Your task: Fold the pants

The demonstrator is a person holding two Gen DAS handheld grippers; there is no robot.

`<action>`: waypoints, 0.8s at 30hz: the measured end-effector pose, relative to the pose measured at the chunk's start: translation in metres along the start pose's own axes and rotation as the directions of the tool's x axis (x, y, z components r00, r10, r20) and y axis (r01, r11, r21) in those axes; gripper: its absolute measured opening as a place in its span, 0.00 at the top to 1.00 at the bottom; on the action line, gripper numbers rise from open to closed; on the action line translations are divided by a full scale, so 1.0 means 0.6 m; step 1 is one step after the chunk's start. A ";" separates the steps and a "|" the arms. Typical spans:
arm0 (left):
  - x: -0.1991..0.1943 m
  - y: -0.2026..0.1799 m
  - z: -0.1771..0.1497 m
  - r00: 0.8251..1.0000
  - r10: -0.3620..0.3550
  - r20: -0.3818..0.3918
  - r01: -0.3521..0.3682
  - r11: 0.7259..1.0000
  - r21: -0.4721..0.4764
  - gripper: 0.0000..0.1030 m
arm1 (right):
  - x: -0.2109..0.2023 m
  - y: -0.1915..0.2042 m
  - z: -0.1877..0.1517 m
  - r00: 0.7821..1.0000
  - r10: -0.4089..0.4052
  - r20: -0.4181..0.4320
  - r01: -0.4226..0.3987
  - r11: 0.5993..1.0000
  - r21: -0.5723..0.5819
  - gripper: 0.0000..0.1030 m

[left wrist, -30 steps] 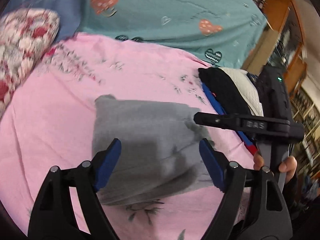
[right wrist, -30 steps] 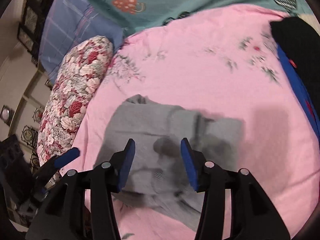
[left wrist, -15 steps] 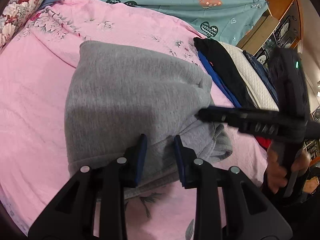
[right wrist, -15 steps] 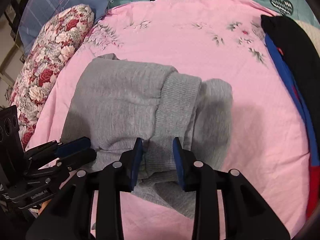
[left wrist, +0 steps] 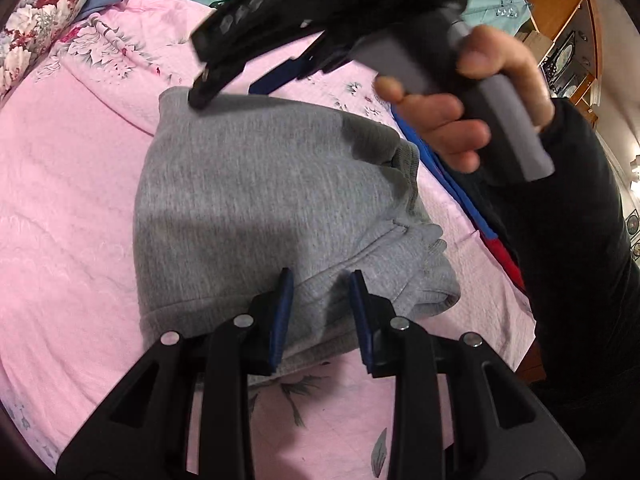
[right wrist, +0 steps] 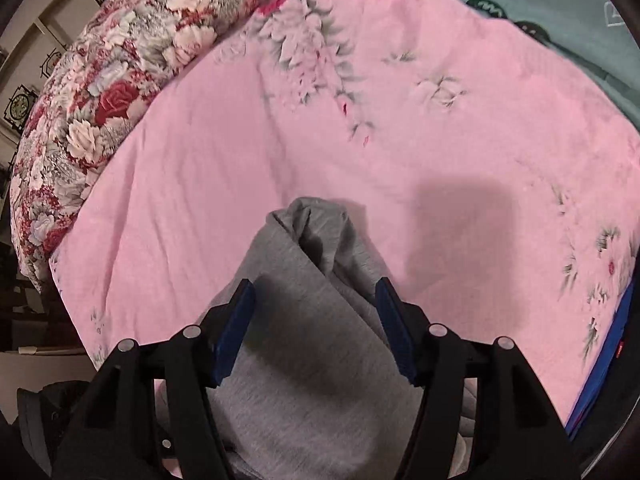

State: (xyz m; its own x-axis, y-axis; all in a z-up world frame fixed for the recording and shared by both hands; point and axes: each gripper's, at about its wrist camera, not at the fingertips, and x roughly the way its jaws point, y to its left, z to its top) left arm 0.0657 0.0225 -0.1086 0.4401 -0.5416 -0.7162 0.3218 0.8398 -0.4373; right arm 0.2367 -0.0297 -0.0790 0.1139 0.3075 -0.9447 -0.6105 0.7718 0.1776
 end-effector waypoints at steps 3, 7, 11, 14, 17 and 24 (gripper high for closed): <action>0.008 0.001 0.002 1.000 0.008 -0.005 -0.008 1.000 0.003 0.71 | 0.048 0.003 -0.007 0.989 -0.146 -0.032 0.145 0.989 -0.030 0.38; 0.016 -0.002 0.004 0.999 0.034 -0.016 -0.034 0.999 0.004 0.71 | 0.099 0.012 -0.016 0.957 -0.289 -0.017 0.288 0.957 -0.034 0.21; 0.008 -0.010 0.005 0.999 0.054 -0.011 -0.054 0.999 0.009 0.71 | 0.069 0.018 -0.018 0.958 -0.288 0.008 0.288 0.957 -0.034 0.21; -0.008 -0.024 0.005 0.998 0.068 0.000 -0.068 0.997 0.030 0.54 | -0.006 0.025 -0.031 0.963 -0.252 0.092 0.252 0.968 0.013 0.21; -0.053 -0.031 0.011 0.994 0.084 0.069 -0.086 0.995 0.039 0.32 | -0.116 0.032 -0.066 0.947 -0.209 0.246 0.199 0.978 0.063 0.21; -0.179 0.047 0.019 0.954 0.184 0.236 -0.161 0.981 -0.111 0.06 | -0.248 -0.023 -0.263 0.882 -0.175 0.438 0.058 0.962 0.267 0.15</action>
State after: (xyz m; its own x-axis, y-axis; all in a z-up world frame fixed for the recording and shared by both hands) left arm 0.0372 0.1040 -0.0376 0.6771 -0.3714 -0.6353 0.1514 0.9151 -0.3737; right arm 0.1044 -0.1743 0.0156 0.5505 0.3800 -0.7433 -0.3718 0.9088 0.1892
